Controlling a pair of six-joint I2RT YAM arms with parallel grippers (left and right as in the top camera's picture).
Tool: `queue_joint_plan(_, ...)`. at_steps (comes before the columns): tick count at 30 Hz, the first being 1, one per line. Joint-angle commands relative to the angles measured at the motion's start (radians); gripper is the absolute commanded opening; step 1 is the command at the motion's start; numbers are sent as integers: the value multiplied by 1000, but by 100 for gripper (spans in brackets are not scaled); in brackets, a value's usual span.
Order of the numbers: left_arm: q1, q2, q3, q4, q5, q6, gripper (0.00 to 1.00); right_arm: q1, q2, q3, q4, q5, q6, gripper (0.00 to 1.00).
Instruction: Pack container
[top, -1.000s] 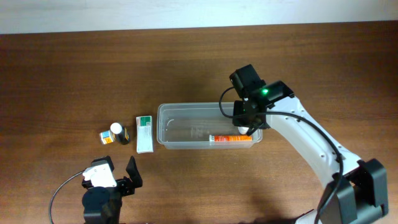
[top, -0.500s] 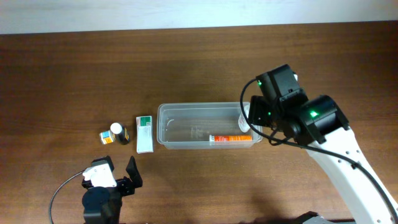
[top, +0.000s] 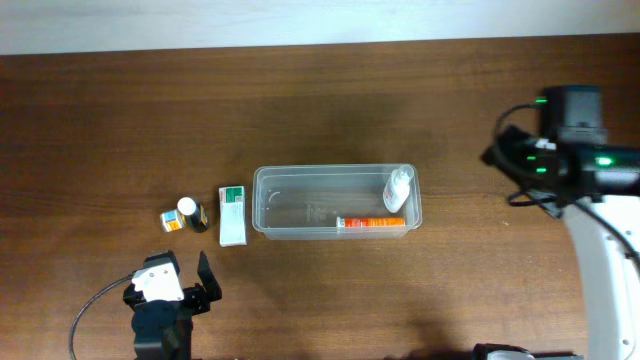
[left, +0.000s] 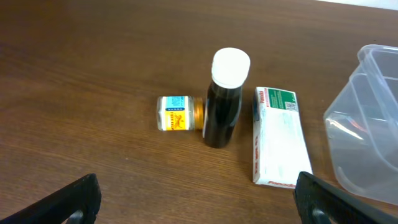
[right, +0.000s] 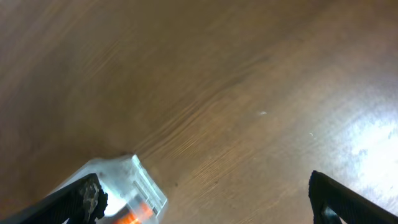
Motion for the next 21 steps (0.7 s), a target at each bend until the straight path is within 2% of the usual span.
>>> queue_joint_plan(1, -4, -10, -3, 21, -33, 29, 100, -107, -17, 7, -24, -112, 15, 99)
queue_joint_plan(5, -4, -10, -2, 73, -9, 28, 100, -175, -17, 7, -59, -113, 14, 98)
queue_joint_plan(8, -4, -9, 21, 142, 81, 28, 100, -185, -17, 7, -74, -114, 14, 98)
queue_joint_plan(10, -4, 0, 60, 148, 51, 21, 100, -183, -16, 7, -73, -113, 15, 98)
queue_joint_plan(14, -4, 86, 175, 148, -101, 21, 100, -183, -16, 7, -72, -114, 15, 98)
queue_joint_plan(15, -4, 168, 252, 140, -195, 21, 100, -183, -16, 7, -72, -113, 14, 98)
queue_joint_plan(17, -1, 279, 343, 119, -253, 21, 100, -183, -16, 7, -72, -113, 14, 98)
queue_joint_plan(21, 50, 547, 523, 66, -253, 21, 100, -183, -16, 7, -72, -113, 15, 98)
